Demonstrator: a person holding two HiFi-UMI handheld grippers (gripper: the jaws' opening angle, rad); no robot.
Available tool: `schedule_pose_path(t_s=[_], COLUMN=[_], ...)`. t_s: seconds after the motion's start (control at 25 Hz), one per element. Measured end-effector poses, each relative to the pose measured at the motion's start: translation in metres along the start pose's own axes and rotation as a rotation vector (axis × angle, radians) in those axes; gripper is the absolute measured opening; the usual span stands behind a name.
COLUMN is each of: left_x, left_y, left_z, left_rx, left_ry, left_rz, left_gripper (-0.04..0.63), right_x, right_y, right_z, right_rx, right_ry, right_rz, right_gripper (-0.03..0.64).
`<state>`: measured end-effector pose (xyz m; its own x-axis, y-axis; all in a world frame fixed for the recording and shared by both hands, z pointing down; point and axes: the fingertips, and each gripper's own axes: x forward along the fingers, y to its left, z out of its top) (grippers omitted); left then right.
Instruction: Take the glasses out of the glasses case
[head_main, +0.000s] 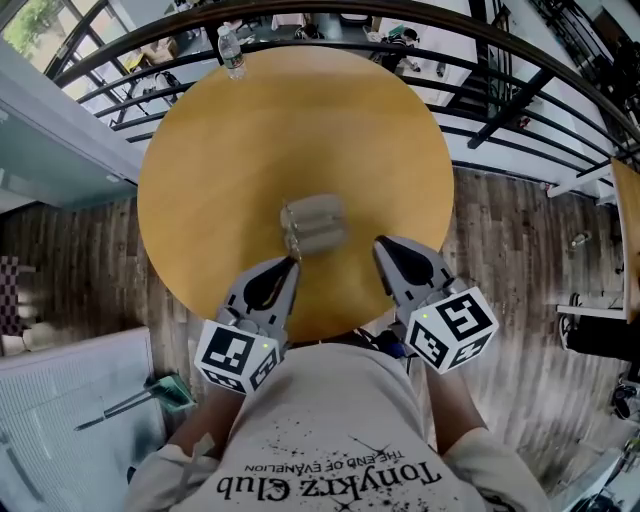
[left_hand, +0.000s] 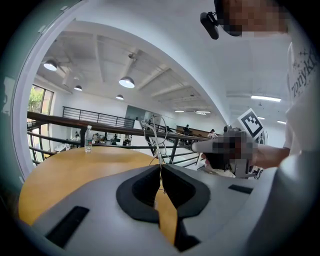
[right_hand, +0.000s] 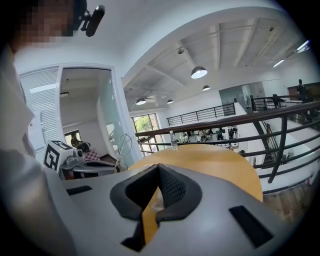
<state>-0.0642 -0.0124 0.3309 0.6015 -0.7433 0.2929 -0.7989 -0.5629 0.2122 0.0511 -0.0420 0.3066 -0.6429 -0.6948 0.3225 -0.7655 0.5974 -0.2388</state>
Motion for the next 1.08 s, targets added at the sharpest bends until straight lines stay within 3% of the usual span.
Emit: schedule_pose_path(t_s=[1.08], left_x=[0.013], left_y=[0.006], left_z=[-0.006], left_rx=[-0.02], left_ry=[0.036], left_rz=[-0.002], left_gripper=[0.035], right_x=[0.012], right_y=[-0.014], right_z=[-0.01], right_rx=[0.002], right_ry=[0.043], right_rz=[0.014], right_gripper=[0.025])
